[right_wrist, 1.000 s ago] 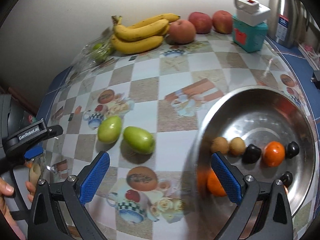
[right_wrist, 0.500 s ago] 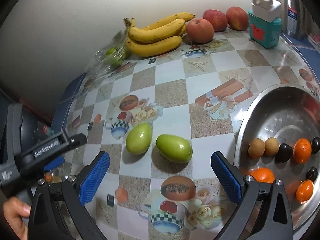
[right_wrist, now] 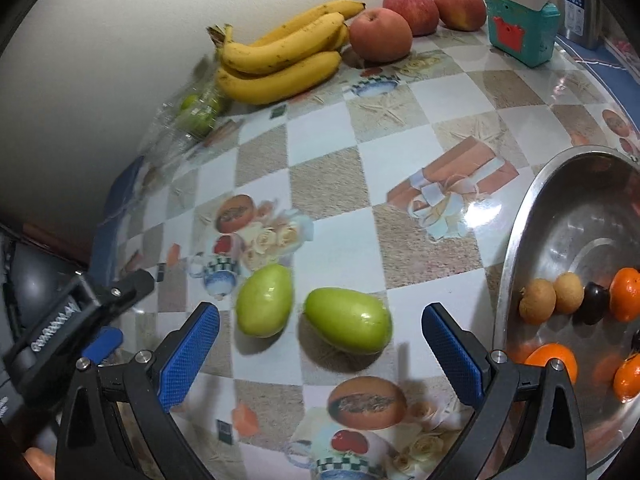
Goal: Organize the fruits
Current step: 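Close the right tool on the green mango while the left tool closes on the green pear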
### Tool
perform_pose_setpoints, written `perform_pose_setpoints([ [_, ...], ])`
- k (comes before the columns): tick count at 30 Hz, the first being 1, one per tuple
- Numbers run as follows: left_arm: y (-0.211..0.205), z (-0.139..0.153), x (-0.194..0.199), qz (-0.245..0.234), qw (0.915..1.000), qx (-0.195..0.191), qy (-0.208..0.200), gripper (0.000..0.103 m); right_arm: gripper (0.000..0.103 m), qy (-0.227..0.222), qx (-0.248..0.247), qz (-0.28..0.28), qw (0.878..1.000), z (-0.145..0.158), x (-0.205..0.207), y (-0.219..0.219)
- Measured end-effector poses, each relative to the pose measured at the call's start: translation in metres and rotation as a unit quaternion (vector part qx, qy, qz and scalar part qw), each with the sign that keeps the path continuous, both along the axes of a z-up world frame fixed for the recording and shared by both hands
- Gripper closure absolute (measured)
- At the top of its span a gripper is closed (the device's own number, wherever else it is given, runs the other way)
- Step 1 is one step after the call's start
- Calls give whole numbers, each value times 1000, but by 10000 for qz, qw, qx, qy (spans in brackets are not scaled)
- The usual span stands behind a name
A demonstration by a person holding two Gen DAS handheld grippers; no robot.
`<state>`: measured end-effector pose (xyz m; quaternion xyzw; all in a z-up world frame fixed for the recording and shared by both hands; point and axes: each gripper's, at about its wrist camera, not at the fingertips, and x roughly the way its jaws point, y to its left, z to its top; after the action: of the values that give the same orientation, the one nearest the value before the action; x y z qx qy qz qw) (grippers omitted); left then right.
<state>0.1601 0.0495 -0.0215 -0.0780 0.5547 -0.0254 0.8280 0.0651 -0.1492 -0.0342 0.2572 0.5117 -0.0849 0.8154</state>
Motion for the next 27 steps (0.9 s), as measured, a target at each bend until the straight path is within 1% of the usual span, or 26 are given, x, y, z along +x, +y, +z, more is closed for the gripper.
perform_pose_setpoints([
  [9,-28,-17,2,-496,9983,-285,100,1,2,291,-336,-51,9990,-20,2,-3],
  [12,-37,-20,3,-692,9965,-449,134,1,9,301,-329,-34,9990,-23,3,-3],
  [14,-43,-21,2,-811,9952,-520,149,2,18,291,-342,-5,9990,-23,4,-2],
  [15,-47,-21,2,-887,9944,-552,147,4,21,290,-336,12,9990,-24,4,-1],
  [17,-53,-21,0,-1016,9929,-593,153,9,29,272,-333,22,9991,-24,4,0],
  [18,-56,-21,-1,-1077,9921,-618,165,11,32,261,-348,37,9990,-23,5,1],
  [19,-58,-21,-2,-1121,9914,-646,178,13,37,240,-326,55,9992,-23,5,1],
  [20,-60,-22,-2,-1173,9905,-695,201,16,44,217,-283,61,9993,-22,5,1],
  [21,-63,-23,-2,-1217,9895,-748,234,20,46,207,-226,68,9995,-23,5,1],
  [22,-65,-24,-3,-1255,9884,-808,285,21,49,221,-215,68,9995,-23,4,1],
  [27,-72,-30,-5,-1377,9851,-940,428,38,49,206,-61,31,9998,-23,2,-2],
])
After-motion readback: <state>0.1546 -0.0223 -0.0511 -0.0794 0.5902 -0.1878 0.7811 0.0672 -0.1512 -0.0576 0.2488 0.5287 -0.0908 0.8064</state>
